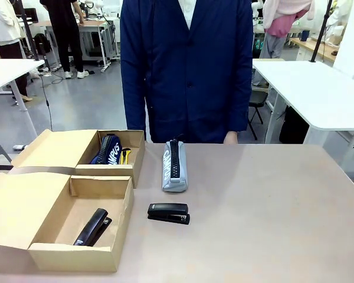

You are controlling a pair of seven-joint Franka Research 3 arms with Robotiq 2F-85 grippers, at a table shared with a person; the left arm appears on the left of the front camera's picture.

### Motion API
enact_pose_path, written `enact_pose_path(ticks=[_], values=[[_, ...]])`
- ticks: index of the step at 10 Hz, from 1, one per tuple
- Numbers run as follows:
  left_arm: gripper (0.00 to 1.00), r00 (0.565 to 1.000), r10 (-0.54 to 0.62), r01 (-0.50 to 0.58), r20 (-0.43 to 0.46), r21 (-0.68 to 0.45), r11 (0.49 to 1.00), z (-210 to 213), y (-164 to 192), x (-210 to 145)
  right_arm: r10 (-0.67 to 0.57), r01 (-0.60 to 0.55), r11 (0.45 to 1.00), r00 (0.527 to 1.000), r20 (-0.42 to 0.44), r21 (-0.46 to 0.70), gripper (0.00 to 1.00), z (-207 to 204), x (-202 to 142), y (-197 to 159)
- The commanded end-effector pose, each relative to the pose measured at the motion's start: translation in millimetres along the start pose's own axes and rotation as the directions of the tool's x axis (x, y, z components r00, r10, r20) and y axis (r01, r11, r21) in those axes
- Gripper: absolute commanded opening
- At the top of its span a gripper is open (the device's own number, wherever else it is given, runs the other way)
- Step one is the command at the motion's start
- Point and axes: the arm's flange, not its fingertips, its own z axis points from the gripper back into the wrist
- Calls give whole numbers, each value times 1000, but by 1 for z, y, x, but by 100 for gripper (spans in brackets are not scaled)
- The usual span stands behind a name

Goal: Place items inside the box.
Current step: Pick up a Pencil pouch or Stapler and place it inside the Mailer Box closest to the robot.

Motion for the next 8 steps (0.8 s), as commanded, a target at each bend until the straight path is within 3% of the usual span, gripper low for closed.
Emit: enact_pose_path(ticks=[1,4,6,8], values=[[100,1000,-20,20,18,-22,1000,-1,-1,1,0,0,1000,1000,0,0,100,0,0,0],[100,1000,-20,20,18,-22,1000,-1,-1,1,179,-182,978,983,-34,-98,100,-38,-7,41],[100,1000,-20,20,18,-22,1000,-1,-1,1,237,-241,960,971,-42,-140,100,-79,-22,78],[100,1000,-20,20,18,-22,1000,-1,-1,1,292,-331,925,934,-208,-188,100,-140,-48,106]])
